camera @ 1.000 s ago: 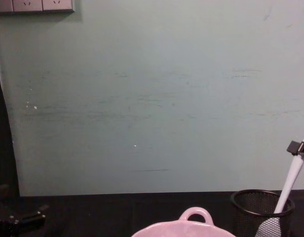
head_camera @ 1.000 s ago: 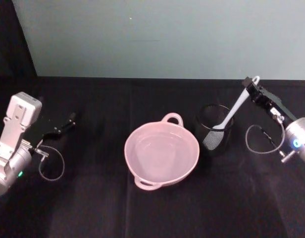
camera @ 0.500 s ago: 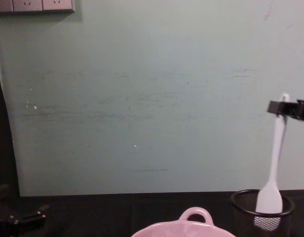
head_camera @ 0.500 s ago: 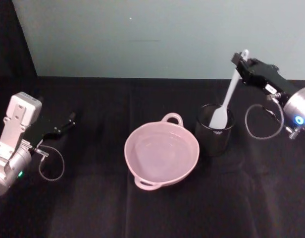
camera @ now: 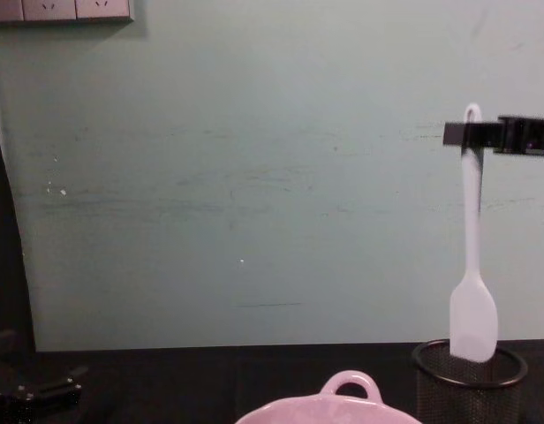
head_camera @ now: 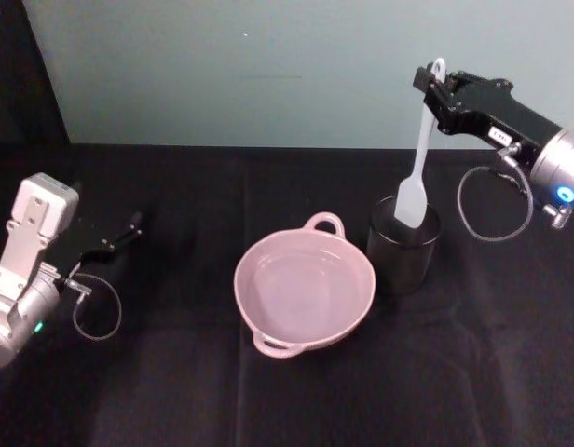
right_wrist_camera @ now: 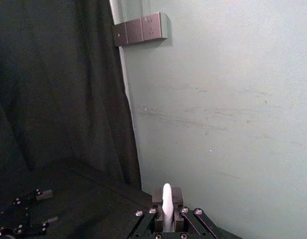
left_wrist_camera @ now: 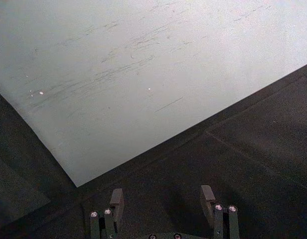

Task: Use the one hand to pick up the spoon and stir the clear water in the bowl.

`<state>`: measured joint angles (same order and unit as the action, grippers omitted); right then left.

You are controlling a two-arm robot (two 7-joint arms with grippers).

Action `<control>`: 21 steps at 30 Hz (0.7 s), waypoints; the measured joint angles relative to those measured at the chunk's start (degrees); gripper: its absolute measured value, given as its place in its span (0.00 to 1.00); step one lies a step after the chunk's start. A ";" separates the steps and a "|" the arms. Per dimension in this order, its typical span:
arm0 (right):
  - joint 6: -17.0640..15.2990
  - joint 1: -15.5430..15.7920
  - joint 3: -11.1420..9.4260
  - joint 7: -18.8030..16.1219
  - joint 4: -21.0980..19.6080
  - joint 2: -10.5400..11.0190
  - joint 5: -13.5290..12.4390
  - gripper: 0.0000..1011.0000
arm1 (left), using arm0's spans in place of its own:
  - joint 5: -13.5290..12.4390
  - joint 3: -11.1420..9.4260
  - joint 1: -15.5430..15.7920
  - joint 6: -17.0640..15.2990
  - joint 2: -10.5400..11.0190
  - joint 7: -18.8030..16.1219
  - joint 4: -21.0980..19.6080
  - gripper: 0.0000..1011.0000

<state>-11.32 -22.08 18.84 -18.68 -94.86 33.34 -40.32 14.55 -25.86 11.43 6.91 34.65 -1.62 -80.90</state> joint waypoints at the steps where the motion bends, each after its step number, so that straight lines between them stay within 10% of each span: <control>1: -0.28 -0.17 -0.11 0.00 -0.47 0.17 0.21 0.12 | 0.00 0.00 0.00 0.00 0.00 0.00 0.00 1.00; 21: -1.04 -0.66 -0.65 -0.21 -1.43 0.49 0.82 0.11 | 0.00 0.00 0.00 0.00 0.00 0.00 0.00 1.00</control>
<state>-12.37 -22.74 18.19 -18.89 -96.29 33.83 -39.50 14.55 -25.86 11.43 6.91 34.65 -1.62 -80.90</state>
